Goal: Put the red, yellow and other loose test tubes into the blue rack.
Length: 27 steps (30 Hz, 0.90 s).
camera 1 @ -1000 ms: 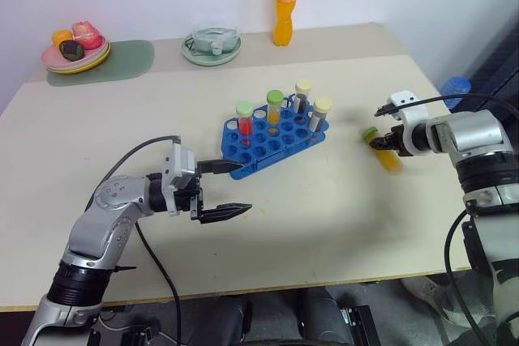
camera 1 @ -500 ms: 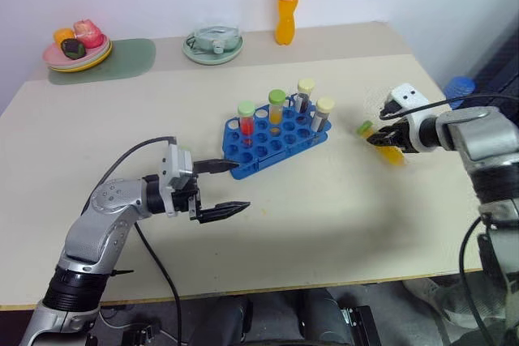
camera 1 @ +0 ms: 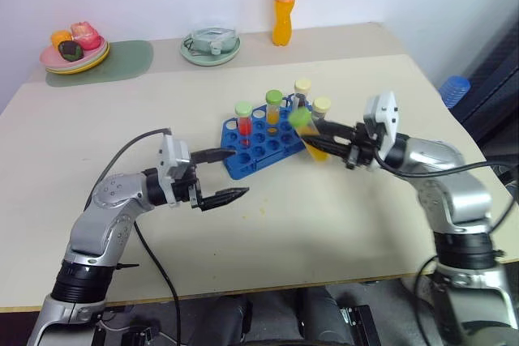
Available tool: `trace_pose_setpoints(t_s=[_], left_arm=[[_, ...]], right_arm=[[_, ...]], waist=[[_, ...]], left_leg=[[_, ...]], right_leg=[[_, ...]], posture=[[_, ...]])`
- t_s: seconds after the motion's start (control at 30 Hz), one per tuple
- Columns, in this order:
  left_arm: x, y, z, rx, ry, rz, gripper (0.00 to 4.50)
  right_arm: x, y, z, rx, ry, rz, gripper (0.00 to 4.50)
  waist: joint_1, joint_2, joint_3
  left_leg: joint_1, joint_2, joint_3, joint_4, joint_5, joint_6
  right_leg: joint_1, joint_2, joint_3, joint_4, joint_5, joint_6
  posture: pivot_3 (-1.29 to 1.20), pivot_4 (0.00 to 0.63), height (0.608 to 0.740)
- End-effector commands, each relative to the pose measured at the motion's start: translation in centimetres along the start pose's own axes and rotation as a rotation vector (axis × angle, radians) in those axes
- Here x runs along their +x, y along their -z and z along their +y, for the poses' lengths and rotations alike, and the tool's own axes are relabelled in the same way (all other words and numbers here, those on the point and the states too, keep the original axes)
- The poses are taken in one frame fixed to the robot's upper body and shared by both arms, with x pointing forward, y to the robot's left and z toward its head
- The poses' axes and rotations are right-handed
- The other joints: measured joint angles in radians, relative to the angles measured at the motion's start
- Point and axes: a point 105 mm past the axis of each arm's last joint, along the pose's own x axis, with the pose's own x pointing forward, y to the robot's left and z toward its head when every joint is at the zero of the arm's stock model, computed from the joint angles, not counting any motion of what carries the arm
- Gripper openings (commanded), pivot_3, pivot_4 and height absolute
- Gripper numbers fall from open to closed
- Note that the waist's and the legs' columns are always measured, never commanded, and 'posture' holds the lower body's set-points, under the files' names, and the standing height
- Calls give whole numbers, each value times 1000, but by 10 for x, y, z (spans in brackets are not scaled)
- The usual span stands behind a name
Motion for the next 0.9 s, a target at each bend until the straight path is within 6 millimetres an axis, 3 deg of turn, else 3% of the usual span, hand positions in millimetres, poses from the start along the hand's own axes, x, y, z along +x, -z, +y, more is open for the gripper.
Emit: trace_pose_setpoints(t_s=[0.03,0.13,0.2,0.5,0.7,0.9], left_arm=[[-4,-8,9,56,-71,-32,4500],[-4,-7,12,61,-107,-42,4500],[-7,-7,17,78,-154,-47,4500],[-13,-1,22,102,-221,-44,4500],[-17,2,21,104,-234,-38,4500],[-18,0,19,106,-237,-38,4500]], right_arm=[[16,-10,-13,-59,123,-150,679],[25,-4,-18,-70,220,-244,679],[32,12,-15,-83,275,-284,679],[34,63,-20,-52,368,-235,679],[35,77,-27,-46,397,-204,679],[42,83,-19,-35,370,-206,679]], waist=[[2,0,0],[3,0,0],[-3,0,0],[-30,0,0],[-29,1,0],[-30,1,-1]], left_leg=[[0,0,0,0,0,0],[0,-1,-1,0,0,0],[0,-1,-1,0,0,0],[1,0,-1,-2,0,0],[2,0,-1,-2,0,0],[3,0,-1,-1,0,0]], right_leg=[[0,0,0,0,0,0],[0,0,0,0,0,0],[0,0,0,0,0,0],[0,1,0,1,0,0],[0,1,0,1,0,0],[2,1,0,1,0,0]], posture=[[0,150,740],[0,150,740],[0,150,740],[0,150,740],[0,150,740],[0,150,740]])
